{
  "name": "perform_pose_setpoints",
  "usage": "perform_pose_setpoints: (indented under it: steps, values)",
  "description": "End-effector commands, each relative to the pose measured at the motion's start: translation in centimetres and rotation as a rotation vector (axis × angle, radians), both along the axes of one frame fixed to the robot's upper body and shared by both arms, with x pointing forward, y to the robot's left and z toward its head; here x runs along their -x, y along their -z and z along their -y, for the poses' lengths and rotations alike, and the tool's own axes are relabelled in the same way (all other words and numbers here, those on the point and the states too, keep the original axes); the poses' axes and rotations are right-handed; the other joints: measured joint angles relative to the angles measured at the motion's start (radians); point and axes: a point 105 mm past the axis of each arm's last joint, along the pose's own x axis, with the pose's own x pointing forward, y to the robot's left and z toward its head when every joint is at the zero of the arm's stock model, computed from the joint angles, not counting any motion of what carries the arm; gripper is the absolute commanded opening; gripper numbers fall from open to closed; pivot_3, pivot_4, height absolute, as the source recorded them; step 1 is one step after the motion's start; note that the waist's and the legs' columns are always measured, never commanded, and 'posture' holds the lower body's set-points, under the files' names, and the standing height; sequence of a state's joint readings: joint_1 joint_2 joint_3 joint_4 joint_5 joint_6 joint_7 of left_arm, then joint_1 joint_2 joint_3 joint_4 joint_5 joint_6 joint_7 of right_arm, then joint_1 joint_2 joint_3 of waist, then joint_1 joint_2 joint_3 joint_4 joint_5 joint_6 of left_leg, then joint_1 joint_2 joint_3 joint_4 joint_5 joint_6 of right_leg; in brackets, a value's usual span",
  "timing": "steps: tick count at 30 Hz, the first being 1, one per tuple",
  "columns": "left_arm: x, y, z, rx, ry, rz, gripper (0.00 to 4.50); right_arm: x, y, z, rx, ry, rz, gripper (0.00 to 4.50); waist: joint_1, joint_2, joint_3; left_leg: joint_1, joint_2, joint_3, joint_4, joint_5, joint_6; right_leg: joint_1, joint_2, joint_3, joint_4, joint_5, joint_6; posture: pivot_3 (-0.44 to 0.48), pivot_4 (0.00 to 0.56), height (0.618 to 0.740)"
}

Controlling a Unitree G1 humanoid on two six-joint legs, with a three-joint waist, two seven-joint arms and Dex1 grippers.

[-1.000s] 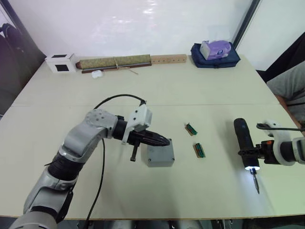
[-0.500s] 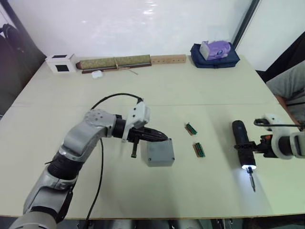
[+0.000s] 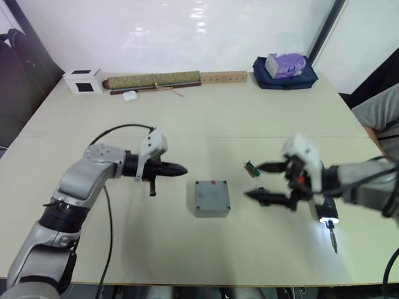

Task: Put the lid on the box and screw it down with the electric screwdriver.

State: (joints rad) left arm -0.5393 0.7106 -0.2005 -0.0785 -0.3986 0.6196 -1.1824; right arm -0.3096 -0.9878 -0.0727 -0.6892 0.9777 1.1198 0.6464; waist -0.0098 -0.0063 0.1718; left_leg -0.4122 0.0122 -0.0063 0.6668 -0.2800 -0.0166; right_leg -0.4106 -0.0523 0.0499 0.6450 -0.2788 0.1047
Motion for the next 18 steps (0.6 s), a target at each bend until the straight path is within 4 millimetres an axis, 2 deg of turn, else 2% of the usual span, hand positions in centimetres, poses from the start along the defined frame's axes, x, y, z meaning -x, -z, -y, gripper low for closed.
perform_pose_setpoints:
  steps: [1,5,9,13,18]
  values:
    - [1.4,0.4,0.8,-0.036,0.06,0.022,0.0,1.4,2.2,-1.6,0.047,-0.082,0.006,4.44,0.001,-0.002,0.0,0.001,0.0,0.0,0.0,0.0,0.0,0.001,0.0,0.0,0.0,0.0,0.0,0.0,0.15,0.74]
    - [2.4,2.0,1.9,-0.051,0.095,-0.003,0.0,1.4,4.5,-2.2,0.052,-0.068,-0.033,4.44,-0.002,-0.003,0.0,0.003,0.0,0.0,0.001,0.0,-0.001,0.003,0.0,0.0,0.002,0.0,0.0,0.0,0.15,0.74]
    - [2.7,2.0,3.1,-0.015,0.13,-0.022,0.0,0.7,4.9,-2.3,0.046,-0.048,-0.019,4.44,-0.002,-0.003,0.0,0.004,0.0,-0.001,0.001,0.001,-0.001,0.002,0.003,0.0,0.003,0.0,0.0,0.0,0.15,0.74]
    - [1.6,2.5,3.1,-0.058,0.135,0.016,0.0,0.8,5.2,-3.0,0.009,-0.054,-0.04,4.44,-0.002,-0.003,0.0,0.004,0.001,-0.001,0.001,0.001,-0.001,0.002,0.005,0.0,0.004,0.0,0.0,0.0,0.15,0.74]
    - [-0.3,1.9,4.2,-0.041,0.131,0.08,0.0,1.9,4.4,-4.7,-0.102,-0.091,-0.095,4.44,-0.001,-0.004,0.0,0.004,0.0,-0.001,0.001,0.001,-0.001,0.002,0.005,0.0,0.004,0.0,0.0,0.0,0.15,0.74]
